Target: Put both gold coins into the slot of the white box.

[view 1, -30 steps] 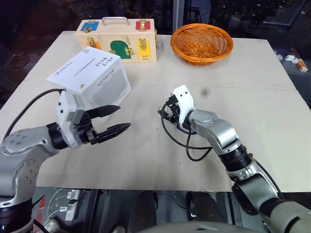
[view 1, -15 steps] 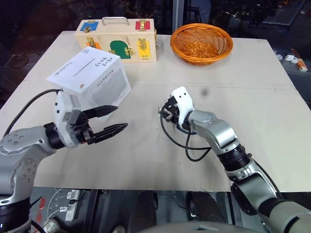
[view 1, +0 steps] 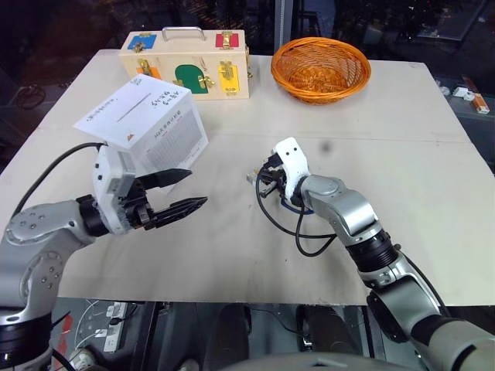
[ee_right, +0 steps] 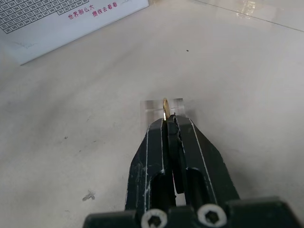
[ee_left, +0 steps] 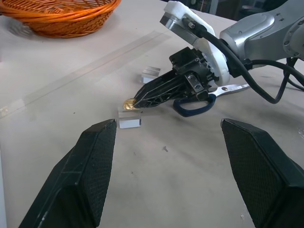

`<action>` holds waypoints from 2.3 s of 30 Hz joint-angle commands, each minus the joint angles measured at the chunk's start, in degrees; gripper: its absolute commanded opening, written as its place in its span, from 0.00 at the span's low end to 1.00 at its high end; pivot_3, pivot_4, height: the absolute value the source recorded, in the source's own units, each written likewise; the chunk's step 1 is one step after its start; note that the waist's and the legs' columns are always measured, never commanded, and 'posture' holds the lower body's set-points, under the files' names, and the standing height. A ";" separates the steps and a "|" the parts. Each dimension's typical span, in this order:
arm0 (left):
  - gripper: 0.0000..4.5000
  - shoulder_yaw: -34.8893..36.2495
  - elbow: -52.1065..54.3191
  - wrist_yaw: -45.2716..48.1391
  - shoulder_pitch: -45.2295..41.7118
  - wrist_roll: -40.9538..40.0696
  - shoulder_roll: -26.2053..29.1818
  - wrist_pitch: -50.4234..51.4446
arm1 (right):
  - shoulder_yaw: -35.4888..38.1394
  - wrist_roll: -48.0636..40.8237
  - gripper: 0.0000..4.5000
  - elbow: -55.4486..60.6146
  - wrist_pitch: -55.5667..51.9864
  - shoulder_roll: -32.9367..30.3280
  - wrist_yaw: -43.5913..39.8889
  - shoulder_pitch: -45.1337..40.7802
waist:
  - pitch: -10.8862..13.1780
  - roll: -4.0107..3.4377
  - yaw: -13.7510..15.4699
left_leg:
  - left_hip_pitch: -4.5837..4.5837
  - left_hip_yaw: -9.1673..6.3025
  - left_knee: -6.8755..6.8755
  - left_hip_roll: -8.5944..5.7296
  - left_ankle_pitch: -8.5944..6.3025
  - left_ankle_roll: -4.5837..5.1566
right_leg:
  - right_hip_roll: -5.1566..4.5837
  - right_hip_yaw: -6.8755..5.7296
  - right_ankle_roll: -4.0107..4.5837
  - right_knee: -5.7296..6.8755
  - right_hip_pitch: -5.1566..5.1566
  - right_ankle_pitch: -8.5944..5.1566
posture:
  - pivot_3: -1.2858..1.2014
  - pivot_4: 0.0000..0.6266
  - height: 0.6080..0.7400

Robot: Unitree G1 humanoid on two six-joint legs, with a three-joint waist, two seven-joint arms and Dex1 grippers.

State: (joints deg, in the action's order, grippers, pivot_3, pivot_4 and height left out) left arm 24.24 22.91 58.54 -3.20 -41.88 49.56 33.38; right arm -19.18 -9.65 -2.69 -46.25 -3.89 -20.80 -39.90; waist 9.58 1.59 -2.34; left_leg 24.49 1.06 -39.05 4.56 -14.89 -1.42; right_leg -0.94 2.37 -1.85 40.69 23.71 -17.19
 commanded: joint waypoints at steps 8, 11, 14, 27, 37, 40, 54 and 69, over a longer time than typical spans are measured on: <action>0.80 -0.44 -0.78 -3.56 -7.91 -8.96 2.33 10.70 | 10.04 -12.54 0.01 12.99 -1.71 -2.01 -10.09 0.70 | 0.02 -0.01 0.44 | 0.07 -0.07 0.00 0.00 0.00 0.00 | -0.01 -0.07 0.00 -0.03 0.00 0.00 | 0.52 0.24 0.90; 0.70 -1.29 -1.56 -4.71 -12.62 -14.44 2.36 16.15 | 15.25 -21.61 0.00 20.07 -6.88 -5.73 -15.03 1.77 | 0.01 0.01 0.53 | 0.10 -0.10 -0.01 0.00 0.00 0.01 | -0.02 -0.11 -0.01 -0.08 -0.01 0.00 | 0.52 0.24 0.90; 0.50 -3.25 -2.23 -6.14 -17.07 -17.68 1.48 19.05 | 18.19 -27.34 0.00 24.57 -10.97 -9.36 -16.78 2.27 | 0.03 -0.02 0.57 | 0.07 -0.10 0.00 0.00 -0.01 0.01 | -0.01 -0.11 -0.01 -0.09 -0.03 0.00 | 0.52 0.24 0.90; 0.29 -15.12 -7.77 -4.20 -31.40 -18.31 -4.57 21.86 | 21.71 -40.61 0.00 32.96 -16.89 -15.65 -14.71 1.12 | 0.06 -0.07 0.22 | 0.06 -0.07 0.00 -0.02 0.00 0.01 | 0.01 -0.03 -0.01 -0.09 -0.02 0.00 | 0.52 0.24 0.90; 0.29 -16.31 -8.89 -0.61 -32.63 -17.64 -4.37 22.13 | 21.54 -44.80 0.00 34.38 -16.00 -16.98 -11.97 1.45 | 0.07 -0.07 0.18 | 0.06 -0.06 0.01 -0.02 0.00 0.00 | 0.01 -0.03 -0.01 -0.10 -0.01 0.00 | 0.52 0.24 0.90; 0.16 -16.56 -8.67 0.26 -32.31 -17.35 -4.23 21.95 | 21.38 -45.53 0.00 34.51 -15.81 -17.34 -11.63 1.61 | 0.07 -0.07 0.20 | 0.07 -0.06 0.01 -0.02 0.00 0.01 | 0.01 -0.03 -0.01 -0.10 -0.02 0.00 | 0.52 0.24 0.90; 0.00 -12.84 -8.06 -0.30 -30.28 -20.23 -3.80 23.55 | 20.98 -49.02 0.13 36.58 -12.52 -18.24 -13.17 3.03 | 0.07 -0.08 0.23 | 0.07 -0.07 0.01 -0.02 0.00 0.01 | 0.01 -0.03 -0.01 -0.11 -0.02 0.00 | 0.52 0.24 0.90; 0.00 -4.87 -27.73 -11.56 -40.66 -5.81 10.70 16.19 | 26.07 -38.84 0.98 42.97 1.75 -35.84 -20.27 7.50 | 0.13 -0.07 0.24 | 0.08 -0.06 0.05 -0.03 0.00 0.01 | 0.00 -0.04 -0.03 -0.21 -0.01 -0.01 | 0.52 0.24 0.90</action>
State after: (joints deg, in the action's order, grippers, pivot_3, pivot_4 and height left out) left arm 19.83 -1.30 45.87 -42.22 -53.24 56.76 53.61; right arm 4.88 -49.63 37.83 -47.17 -38.58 -39.89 -32.55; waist 9.71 1.52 -2.10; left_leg 24.53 1.03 -38.92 4.53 -14.89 -1.42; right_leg -0.93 2.35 -1.87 40.45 23.70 -17.20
